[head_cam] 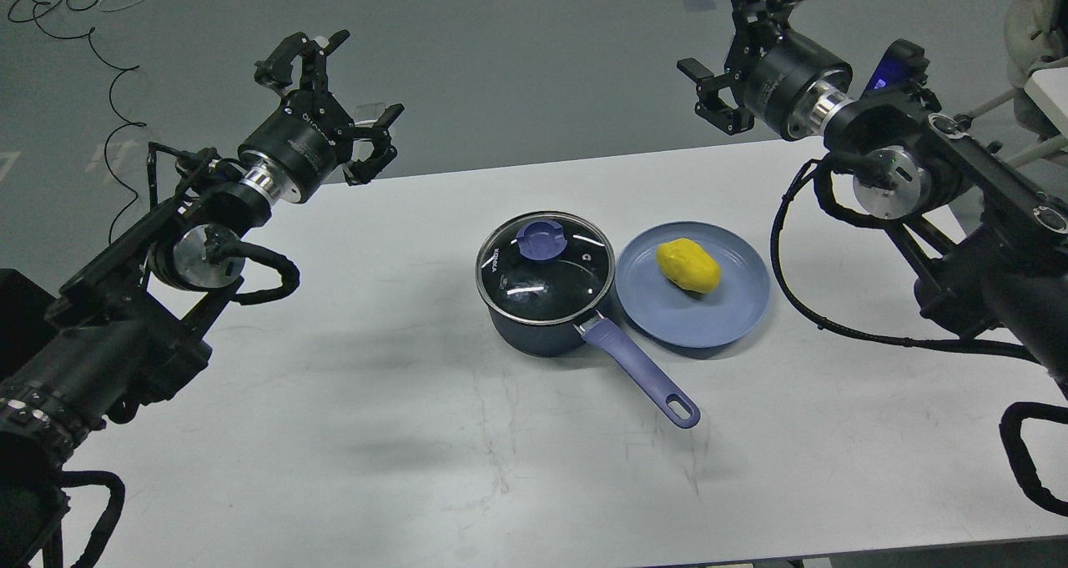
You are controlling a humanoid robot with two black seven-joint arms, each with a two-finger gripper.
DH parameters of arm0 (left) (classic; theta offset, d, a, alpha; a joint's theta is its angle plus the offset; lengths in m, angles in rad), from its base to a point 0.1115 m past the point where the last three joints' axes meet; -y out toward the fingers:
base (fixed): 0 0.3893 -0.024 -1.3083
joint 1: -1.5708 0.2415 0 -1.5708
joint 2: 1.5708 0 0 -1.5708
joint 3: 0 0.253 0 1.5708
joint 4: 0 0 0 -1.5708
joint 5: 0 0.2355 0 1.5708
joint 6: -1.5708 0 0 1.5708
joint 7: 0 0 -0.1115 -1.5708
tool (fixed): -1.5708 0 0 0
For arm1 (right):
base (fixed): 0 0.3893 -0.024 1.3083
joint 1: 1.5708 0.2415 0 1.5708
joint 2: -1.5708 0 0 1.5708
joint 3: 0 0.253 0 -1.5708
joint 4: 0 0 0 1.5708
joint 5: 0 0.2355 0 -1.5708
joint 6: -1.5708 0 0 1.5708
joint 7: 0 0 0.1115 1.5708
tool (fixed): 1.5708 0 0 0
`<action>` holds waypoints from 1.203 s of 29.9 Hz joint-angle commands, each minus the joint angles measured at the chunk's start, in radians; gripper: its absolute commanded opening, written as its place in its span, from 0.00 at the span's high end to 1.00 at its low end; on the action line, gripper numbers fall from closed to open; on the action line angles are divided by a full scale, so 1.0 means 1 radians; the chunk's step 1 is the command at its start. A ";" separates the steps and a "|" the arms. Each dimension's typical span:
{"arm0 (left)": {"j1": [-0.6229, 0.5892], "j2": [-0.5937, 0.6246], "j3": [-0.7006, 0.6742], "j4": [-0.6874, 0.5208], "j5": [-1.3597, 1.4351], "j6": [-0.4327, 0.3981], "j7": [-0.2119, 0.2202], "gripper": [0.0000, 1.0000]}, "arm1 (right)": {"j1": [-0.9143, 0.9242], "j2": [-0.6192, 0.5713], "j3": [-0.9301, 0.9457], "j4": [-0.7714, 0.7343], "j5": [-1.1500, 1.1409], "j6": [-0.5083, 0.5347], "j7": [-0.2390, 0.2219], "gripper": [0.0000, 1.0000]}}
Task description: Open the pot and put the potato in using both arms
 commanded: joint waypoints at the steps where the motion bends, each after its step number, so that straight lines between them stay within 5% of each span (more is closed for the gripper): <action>1: 0.002 0.002 0.001 -0.001 0.000 -0.004 0.000 0.02 | 0.002 0.004 0.012 -0.008 -0.001 0.005 -0.001 0.00; 36: 0.043 0.001 -0.009 -0.056 -0.014 -0.036 -0.003 0.02 | -0.009 0.030 0.034 -0.014 -0.004 0.004 -0.001 0.00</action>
